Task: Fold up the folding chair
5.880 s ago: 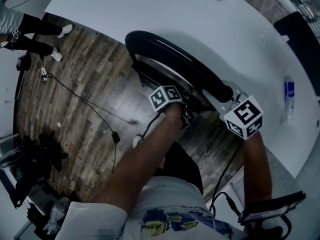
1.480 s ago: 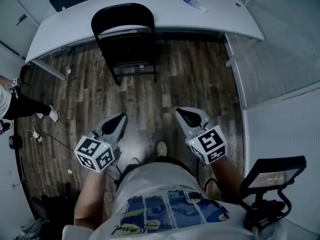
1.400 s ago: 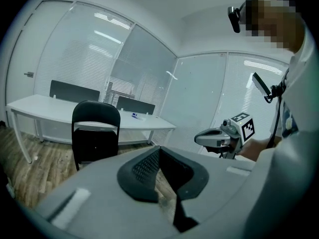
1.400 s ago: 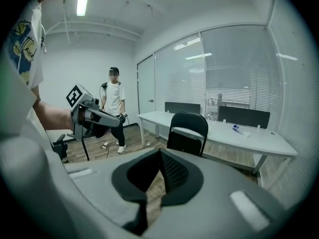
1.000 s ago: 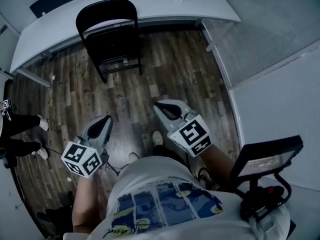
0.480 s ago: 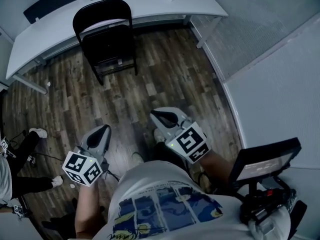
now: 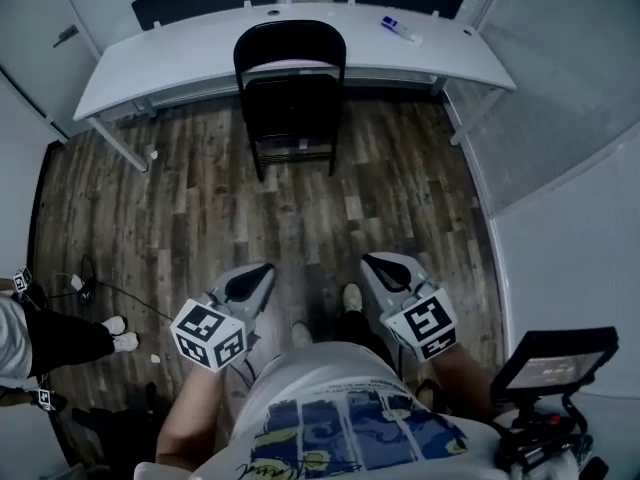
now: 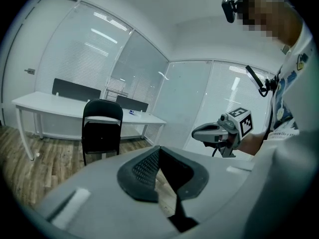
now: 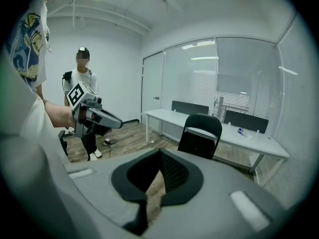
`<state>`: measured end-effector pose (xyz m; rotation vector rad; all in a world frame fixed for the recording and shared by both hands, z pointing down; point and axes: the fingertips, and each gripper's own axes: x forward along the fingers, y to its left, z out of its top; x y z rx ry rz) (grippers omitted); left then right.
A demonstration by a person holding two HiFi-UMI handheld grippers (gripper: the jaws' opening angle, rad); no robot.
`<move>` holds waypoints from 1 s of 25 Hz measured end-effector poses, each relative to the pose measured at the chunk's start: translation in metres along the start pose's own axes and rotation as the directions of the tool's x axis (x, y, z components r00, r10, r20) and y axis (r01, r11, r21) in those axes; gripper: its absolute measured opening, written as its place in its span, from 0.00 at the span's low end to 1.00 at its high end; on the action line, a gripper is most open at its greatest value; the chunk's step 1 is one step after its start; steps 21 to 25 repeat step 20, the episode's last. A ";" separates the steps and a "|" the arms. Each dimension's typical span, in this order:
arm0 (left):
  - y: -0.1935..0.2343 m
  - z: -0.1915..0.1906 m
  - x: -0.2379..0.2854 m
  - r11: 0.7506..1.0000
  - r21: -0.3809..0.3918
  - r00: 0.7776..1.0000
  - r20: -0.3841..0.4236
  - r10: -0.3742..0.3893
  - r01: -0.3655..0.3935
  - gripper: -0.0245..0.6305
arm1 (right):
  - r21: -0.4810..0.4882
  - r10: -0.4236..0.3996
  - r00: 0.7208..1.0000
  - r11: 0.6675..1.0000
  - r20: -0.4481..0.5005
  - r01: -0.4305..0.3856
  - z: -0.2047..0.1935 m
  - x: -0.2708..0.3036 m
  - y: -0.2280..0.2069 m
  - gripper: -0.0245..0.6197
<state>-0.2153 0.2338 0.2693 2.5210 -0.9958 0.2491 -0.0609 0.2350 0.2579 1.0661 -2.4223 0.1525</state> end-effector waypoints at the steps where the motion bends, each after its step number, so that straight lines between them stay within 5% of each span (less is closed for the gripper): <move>1: 0.000 -0.001 -0.001 1.000 -0.003 1.000 0.000 0.001 -0.001 0.04 | -0.001 0.001 1.000 1.000 -0.003 -0.001 0.000 0.000 0.001 0.04; 25: 0.009 -0.025 -0.067 0.998 -0.031 0.998 0.027 0.057 -0.056 0.04 | -0.065 0.039 0.999 0.997 0.002 -0.039 0.013 0.004 0.060 0.04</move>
